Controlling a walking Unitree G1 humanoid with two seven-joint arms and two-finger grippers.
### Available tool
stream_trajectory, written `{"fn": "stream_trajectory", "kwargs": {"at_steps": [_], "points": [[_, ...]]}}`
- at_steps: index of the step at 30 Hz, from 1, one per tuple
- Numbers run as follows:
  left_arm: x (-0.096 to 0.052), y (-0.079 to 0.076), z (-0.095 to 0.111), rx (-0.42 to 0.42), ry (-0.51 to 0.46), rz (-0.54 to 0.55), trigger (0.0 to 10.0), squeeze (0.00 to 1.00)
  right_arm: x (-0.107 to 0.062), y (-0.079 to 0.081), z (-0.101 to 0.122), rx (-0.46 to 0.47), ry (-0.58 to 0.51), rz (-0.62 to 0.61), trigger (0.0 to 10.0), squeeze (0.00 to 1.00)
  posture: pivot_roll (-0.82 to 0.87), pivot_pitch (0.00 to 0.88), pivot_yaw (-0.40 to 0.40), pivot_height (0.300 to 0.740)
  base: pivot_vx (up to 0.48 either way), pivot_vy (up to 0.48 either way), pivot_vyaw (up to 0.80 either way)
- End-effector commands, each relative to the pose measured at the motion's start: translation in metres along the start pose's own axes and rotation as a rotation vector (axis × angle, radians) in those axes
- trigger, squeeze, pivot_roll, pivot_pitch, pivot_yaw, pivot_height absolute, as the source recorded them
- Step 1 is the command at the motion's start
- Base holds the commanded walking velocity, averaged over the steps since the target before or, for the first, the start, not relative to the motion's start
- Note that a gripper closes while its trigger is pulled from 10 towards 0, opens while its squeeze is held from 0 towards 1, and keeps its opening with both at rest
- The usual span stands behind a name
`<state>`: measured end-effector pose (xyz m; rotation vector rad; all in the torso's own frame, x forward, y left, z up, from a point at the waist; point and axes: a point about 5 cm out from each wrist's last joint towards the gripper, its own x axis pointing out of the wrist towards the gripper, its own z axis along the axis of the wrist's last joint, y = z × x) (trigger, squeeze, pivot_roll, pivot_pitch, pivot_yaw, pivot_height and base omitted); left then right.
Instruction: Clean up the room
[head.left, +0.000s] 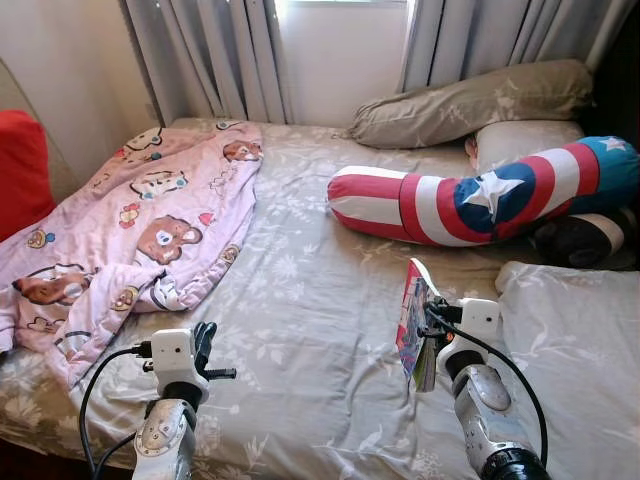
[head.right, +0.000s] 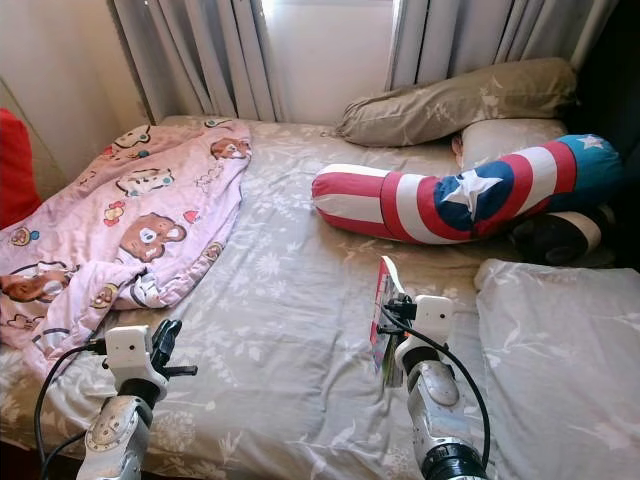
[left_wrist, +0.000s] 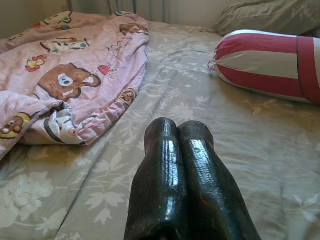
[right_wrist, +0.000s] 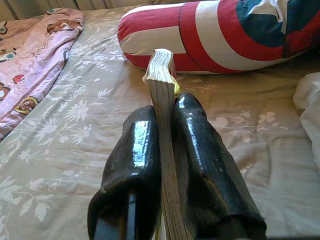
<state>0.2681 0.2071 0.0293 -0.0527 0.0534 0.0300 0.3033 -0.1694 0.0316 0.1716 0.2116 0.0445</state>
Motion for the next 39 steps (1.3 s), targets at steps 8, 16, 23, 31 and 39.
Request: {"fn": "stream_trajectory", "kwargs": {"at_steps": [8, 16, 23, 31, 39], "points": [[-0.0002, -0.0004, 0.0038, 0.014, -0.007, -0.01, 10.0, 0.0, 0.0035, 0.0045, 0.0119, 0.002, -0.064, 0.016, 10.0, 0.0, 0.06, 0.0, 0.022, 0.685, 0.0, 0.0, 0.0], [0.0011, -0.0021, 0.0055, 0.022, -0.008, -0.018, 10.0, 0.0, 0.0047, 0.0064, 0.0086, -0.012, -0.03, 0.023, 10.0, 0.0, 0.06, 0.0, 0.024, 0.675, 0.0, 0.0, 0.0], [0.0018, -0.0028, 0.0069, 0.029, -0.013, -0.022, 10.0, 0.0, 0.0043, 0.0052, 0.0098, -0.017, -0.047, 0.013, 10.0, 0.0, 0.06, 0.0, 0.021, 0.655, 0.0, 0.0, 0.0], [0.0021, -0.0025, 0.0083, 0.032, -0.014, -0.02, 10.0, 0.0, 0.0042, 0.0051, 0.0092, -0.012, -0.043, 0.013, 10.0, 0.0, 0.06, 0.0, 0.022, 0.655, 0.0, 0.0, 0.0], [0.0033, -0.0028, 0.0095, 0.028, -0.016, -0.019, 10.0, 0.0, 0.0044, 0.0067, 0.0086, -0.006, -0.039, 0.027, 10.0, 0.0, 0.06, 0.0, 0.021, 0.655, 0.0, 0.0, 0.0]]}}
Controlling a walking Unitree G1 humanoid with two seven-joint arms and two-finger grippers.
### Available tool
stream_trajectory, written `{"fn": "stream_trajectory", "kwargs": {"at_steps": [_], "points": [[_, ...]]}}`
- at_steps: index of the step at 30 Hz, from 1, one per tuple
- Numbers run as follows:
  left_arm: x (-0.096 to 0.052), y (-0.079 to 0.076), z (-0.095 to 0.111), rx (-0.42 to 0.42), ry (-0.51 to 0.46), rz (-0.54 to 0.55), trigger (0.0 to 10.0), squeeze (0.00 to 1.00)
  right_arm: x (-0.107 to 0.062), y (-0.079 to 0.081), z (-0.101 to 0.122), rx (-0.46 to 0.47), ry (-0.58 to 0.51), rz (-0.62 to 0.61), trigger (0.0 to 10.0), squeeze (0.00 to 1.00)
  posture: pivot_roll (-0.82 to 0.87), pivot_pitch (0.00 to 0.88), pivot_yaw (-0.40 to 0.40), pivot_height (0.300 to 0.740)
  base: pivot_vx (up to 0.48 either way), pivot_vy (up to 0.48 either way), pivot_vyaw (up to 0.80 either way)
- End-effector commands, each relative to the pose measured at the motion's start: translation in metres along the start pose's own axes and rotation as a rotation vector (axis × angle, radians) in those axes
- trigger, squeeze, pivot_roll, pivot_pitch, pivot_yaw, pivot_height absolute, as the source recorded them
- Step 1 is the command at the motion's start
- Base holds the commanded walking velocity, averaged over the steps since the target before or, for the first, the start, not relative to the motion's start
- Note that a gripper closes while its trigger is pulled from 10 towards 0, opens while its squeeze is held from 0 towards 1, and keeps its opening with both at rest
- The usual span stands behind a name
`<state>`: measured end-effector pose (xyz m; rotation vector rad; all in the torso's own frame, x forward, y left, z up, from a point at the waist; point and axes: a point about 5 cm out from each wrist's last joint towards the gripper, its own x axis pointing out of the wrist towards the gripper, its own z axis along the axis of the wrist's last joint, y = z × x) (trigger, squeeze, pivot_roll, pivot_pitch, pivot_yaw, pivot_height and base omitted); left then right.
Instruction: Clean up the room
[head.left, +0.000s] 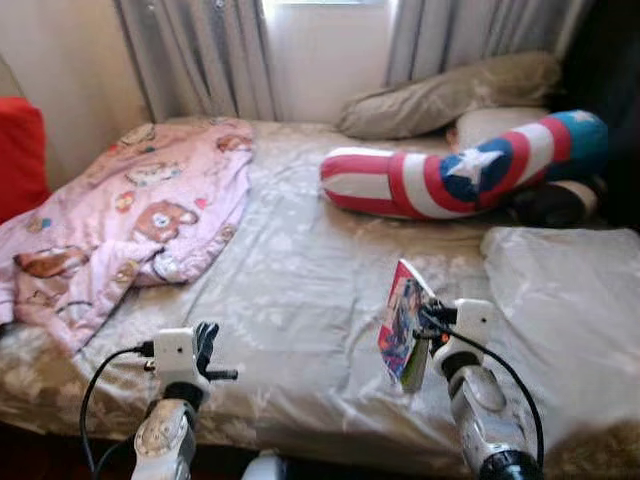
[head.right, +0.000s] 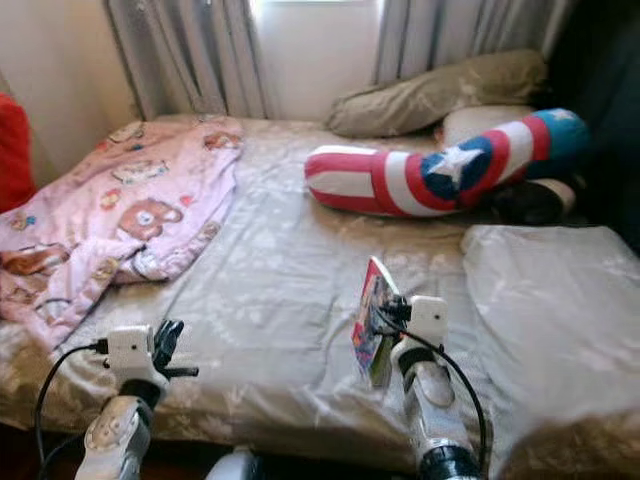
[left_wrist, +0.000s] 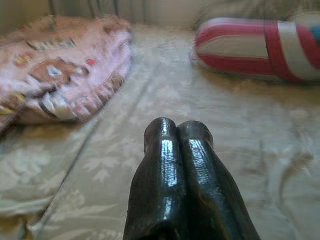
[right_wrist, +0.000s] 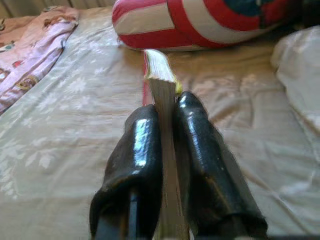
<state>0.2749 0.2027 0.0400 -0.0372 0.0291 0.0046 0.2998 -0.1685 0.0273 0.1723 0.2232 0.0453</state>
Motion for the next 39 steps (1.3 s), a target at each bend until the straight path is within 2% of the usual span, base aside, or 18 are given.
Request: {"fn": "stream_trajectory", "kwargs": {"at_steps": [1, 39], "points": [[-0.0027, 0.0023, -0.0015, 0.013, 0.01, 0.005, 10.0, 0.0, 0.0068, 0.0066, 0.0136, -0.006, -0.051, 0.028, 10.0, 0.0, 0.06, 0.0, 0.021, 0.655, 0.0, 0.0, 0.0], [0.0005, 0.0007, 0.0004, 0.02, 0.018, -0.005, 10.0, 0.0, 0.0066, 0.014, 0.0137, -0.006, -0.057, 0.086, 10.0, 0.0, 0.06, 0.0, 0.02, 0.655, 0.0, 0.0, 0.0]]}}
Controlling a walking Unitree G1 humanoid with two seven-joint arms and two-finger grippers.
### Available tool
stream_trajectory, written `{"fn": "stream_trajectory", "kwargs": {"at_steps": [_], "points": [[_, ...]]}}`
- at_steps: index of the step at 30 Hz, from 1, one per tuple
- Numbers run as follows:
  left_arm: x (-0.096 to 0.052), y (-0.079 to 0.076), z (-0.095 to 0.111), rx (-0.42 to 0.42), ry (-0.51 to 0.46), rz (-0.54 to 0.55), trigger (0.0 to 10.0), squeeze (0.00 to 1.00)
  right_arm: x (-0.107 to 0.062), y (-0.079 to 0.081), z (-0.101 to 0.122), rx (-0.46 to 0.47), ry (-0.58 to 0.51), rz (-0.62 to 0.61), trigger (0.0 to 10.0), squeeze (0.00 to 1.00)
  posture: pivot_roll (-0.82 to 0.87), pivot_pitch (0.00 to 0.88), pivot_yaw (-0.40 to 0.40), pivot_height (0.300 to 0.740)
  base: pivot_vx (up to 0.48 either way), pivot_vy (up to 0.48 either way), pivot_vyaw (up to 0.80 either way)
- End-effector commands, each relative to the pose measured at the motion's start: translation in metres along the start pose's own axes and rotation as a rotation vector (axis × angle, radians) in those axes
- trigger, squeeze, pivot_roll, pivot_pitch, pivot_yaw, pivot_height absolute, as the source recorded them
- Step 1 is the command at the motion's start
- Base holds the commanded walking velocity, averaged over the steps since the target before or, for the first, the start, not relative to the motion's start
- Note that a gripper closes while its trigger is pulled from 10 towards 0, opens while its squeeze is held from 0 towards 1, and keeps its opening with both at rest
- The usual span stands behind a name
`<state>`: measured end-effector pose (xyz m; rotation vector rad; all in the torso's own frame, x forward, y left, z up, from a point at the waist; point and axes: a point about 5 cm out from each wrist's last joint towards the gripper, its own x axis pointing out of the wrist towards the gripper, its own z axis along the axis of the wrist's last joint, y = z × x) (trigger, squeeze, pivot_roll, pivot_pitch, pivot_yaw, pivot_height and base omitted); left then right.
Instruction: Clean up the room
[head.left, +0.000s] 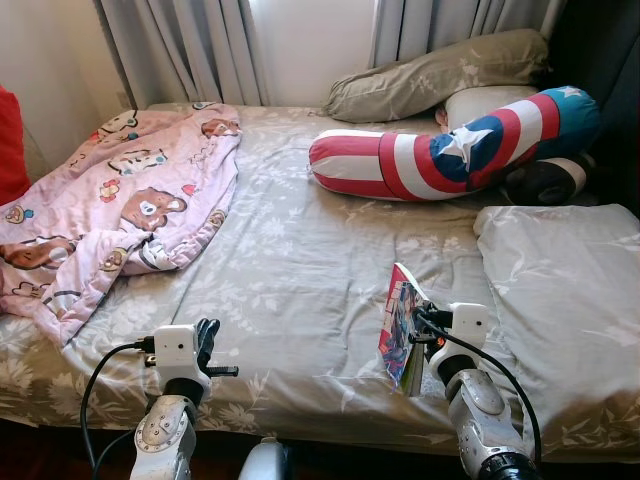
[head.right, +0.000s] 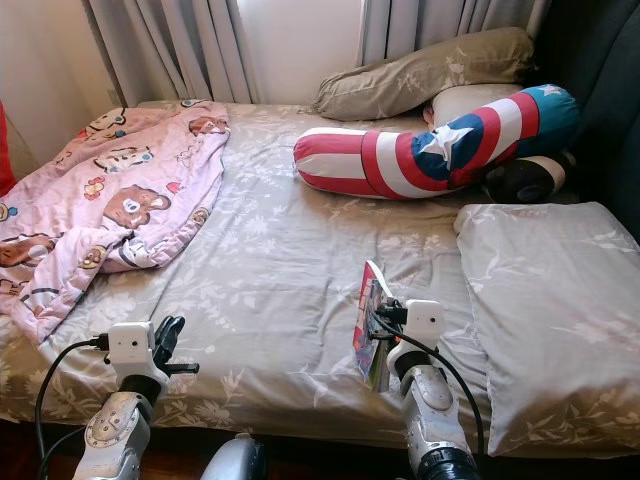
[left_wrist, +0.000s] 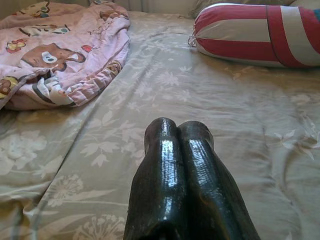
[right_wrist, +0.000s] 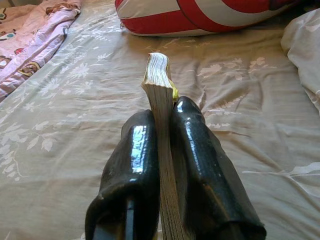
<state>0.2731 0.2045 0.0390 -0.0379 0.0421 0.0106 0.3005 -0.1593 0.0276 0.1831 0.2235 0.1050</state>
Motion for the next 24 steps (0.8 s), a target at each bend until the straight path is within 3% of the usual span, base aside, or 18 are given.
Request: {"fn": "stream_trajectory", "kwargs": {"at_steps": [1, 17, 24], "points": [[0.0022, -0.0011, 0.0014, 0.021, 0.005, -0.011, 10.0, 0.0, 0.0056, 0.0047, 0.0148, -0.012, -0.062, 0.026, 10.0, 0.0, 0.06, 0.0, 0.02, 0.655, 0.0, 0.0, 0.0], [0.0036, -0.0011, 0.0023, 0.023, 0.004, -0.012, 10.0, 0.0, 0.0056, 0.0068, 0.0149, -0.031, -0.063, 0.041, 10.0, 0.0, 0.06, 0.0, 0.021, 0.655, 0.274, 0.0, 0.0], [0.0038, -0.0014, 0.0023, 0.027, 0.006, -0.017, 10.0, 0.0, 0.0054, 0.0071, 0.015, -0.008, -0.07, 0.03, 10.0, 0.0, 0.07, 0.0, 0.022, 0.655, 0.294, 0.0, 0.26]]}}
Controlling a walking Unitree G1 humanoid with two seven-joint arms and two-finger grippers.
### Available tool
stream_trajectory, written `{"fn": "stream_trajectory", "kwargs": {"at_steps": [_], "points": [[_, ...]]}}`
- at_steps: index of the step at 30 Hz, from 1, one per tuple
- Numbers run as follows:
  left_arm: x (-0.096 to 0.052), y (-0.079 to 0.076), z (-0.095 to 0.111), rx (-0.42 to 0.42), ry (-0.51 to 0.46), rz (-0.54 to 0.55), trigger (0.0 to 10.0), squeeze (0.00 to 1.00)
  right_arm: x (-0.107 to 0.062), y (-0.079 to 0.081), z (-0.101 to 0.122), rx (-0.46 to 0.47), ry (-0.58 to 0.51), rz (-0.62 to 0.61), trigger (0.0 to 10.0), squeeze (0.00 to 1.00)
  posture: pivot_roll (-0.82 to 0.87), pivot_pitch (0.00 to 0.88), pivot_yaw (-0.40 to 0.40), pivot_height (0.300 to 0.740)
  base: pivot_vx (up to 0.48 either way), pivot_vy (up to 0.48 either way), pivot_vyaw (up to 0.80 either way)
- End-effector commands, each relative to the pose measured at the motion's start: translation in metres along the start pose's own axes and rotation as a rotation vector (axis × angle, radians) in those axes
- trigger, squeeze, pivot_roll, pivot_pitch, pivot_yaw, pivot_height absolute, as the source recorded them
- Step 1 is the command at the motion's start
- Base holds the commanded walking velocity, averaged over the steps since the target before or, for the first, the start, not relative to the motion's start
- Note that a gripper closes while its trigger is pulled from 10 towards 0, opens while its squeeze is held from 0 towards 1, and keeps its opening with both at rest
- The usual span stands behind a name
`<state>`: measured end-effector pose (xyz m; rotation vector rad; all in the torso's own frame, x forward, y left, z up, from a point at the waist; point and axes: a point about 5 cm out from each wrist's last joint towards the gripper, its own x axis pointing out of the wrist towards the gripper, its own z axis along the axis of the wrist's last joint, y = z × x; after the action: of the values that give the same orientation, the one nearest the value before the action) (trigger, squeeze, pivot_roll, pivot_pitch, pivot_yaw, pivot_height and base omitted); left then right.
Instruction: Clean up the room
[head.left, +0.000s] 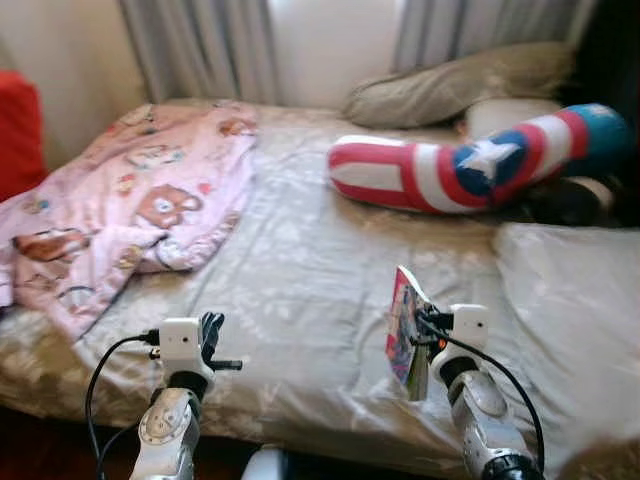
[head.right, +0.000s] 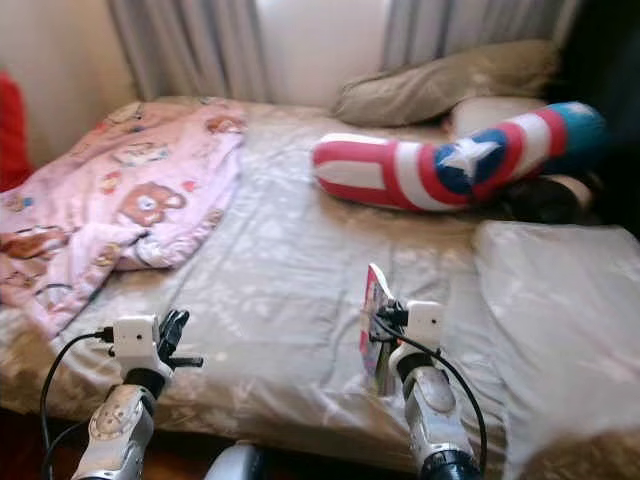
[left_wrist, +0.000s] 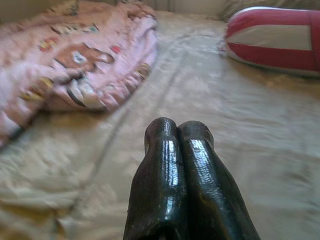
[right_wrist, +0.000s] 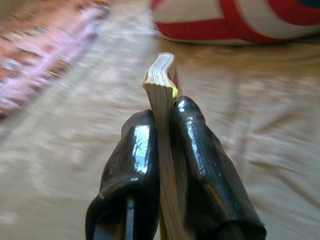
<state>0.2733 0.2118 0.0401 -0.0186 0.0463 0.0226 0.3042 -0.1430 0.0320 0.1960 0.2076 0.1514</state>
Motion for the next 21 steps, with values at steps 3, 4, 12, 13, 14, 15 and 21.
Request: {"fn": "stream_trajectory", "kwargs": {"at_steps": [3, 4, 12, 13, 14, 15, 21], "points": [[0.003, -0.0088, 0.0007, 0.009, 0.004, -0.03, 10.0, 0.0, 0.0004, -0.0102, 0.0125, -0.016, -0.055, -0.019, 10.0, 0.0, 0.07, 0.0, 0.022, 0.655, 0.296, 0.0, 0.0], [0.003, -0.0088, 0.0008, 0.01, 0.002, -0.03, 10.0, 0.0, 0.0004, -0.0103, 0.0125, -0.014, -0.055, -0.021, 10.0, 0.0, 0.07, 0.0, 0.022, 0.655, 0.292, 0.0, 0.0], [0.0028, -0.0093, 0.0013, 0.009, 0.0, -0.034, 10.0, 0.0, 0.0011, -0.0112, 0.0101, 0.026, -0.045, -0.032, 10.0, 0.0, 0.06, 0.0, 0.024, 0.655, 0.037, 0.0, 0.0], [0.0027, -0.0093, 0.0016, 0.009, -0.001, -0.035, 10.0, 0.0, 0.0014, -0.0115, 0.0095, 0.041, -0.042, -0.036, 10.0, 0.0, 0.07, 0.0, 0.025, 0.655, 0.0, 0.0, 0.0], [0.0026, -0.0093, 0.0018, 0.01, -0.002, -0.036, 10.0, 0.0, 0.0017, -0.0118, 0.0091, 0.056, -0.041, -0.04, 10.0, 0.0, 0.07, 0.0, 0.025, 0.655, 0.0, 0.0, 0.0], [0.0023, -0.0091, 0.0019, 0.01, -0.003, -0.036, 10.0, 0.0, 0.0022, -0.0122, 0.0086, 0.074, -0.038, -0.045, 10.0, 0.0, 0.07, 0.0, 0.027, 0.655, 0.0, 0.0, 0.0], [-0.0022, -0.0059, 0.0029, 0.019, -0.007, -0.039, 10.0, 0.0, 0.0074, -0.0138, 0.0082, 0.226, -0.028, -0.078, 10.0, 0.0, 0.09, 0.0, 0.039, 0.655, 0.0, 0.0, 0.0]]}}
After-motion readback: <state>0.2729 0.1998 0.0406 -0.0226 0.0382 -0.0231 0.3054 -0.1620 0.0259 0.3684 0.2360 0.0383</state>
